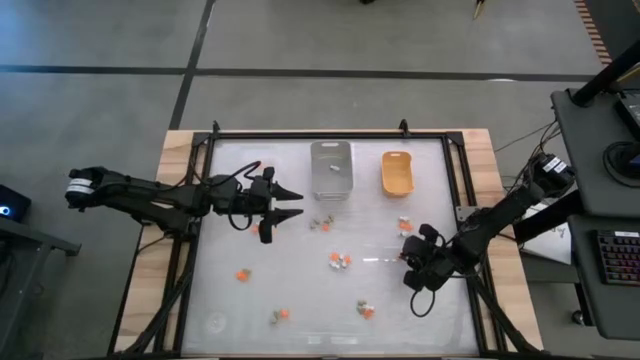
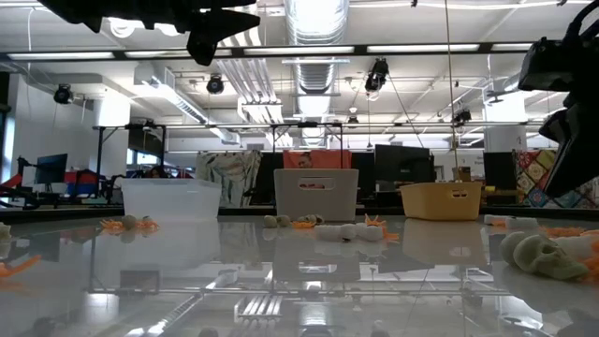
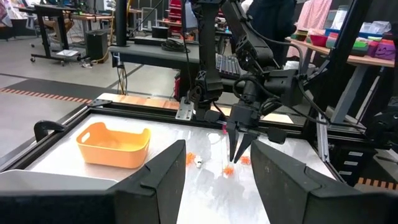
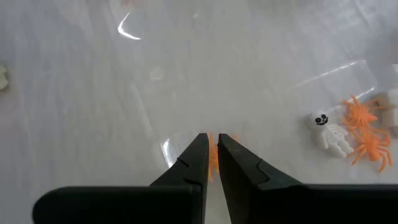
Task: Sort Halloween decoration
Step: Put the orange spider toy into the transparent white bin
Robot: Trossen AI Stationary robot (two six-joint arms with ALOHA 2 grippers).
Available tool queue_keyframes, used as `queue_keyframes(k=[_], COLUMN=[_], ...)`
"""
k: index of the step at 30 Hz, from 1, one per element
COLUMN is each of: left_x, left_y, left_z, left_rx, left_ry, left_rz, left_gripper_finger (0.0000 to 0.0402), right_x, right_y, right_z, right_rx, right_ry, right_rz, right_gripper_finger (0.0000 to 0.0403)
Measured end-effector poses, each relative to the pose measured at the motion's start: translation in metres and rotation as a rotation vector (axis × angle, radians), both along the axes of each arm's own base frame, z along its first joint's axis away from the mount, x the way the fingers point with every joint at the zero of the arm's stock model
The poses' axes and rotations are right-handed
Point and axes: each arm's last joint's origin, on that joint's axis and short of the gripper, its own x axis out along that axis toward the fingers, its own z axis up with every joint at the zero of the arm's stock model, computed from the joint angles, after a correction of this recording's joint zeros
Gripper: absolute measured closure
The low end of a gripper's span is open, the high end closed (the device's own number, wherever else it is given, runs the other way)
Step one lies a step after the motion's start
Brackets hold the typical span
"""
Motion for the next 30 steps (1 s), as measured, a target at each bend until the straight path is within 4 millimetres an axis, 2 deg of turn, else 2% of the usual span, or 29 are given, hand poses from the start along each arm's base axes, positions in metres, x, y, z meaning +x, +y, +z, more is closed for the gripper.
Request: queue_keyframes(k=[8, 15, 20, 24, 30], left_x=[0.0, -0.001, -0.001, -0.001, -0.001], left_y=[-0.003, -0.013, -0.018, -0.019, -0.019], left_z=[0.0, 0.0, 0.0, 0.0, 0.0], left_rx=[0.0, 0.0, 0.0, 0.008, 0.023], left_ry=[0.001, 0.001, 0.001, 0.001, 0.0], left_rz=[-0.014, -0.056, -0.077, -0.079, -0.08], left_gripper_finger=[0.0237, 0.0237, 0.0237, 0.0237, 0.0237], right_x=[0.0, -0.007, -0.004, 0.0, -0.002], right_y=[0.0, -0.006, -0.005, -0.003, -0.005], right_z=[-0.001, -0.017, -0.013, -0.008, -0.012], right_rx=[-0.097, -0.112, -0.098, -0.069, -0.058], right_ry=[-0.038, -0.038, -0.061, -0.076, -0.062], right_rz=[0.096, 0.096, 0.082, 0.064, 0.043], right_gripper_finger=[0.0376, 0.0376, 0.0368, 0.0335, 0.0246])
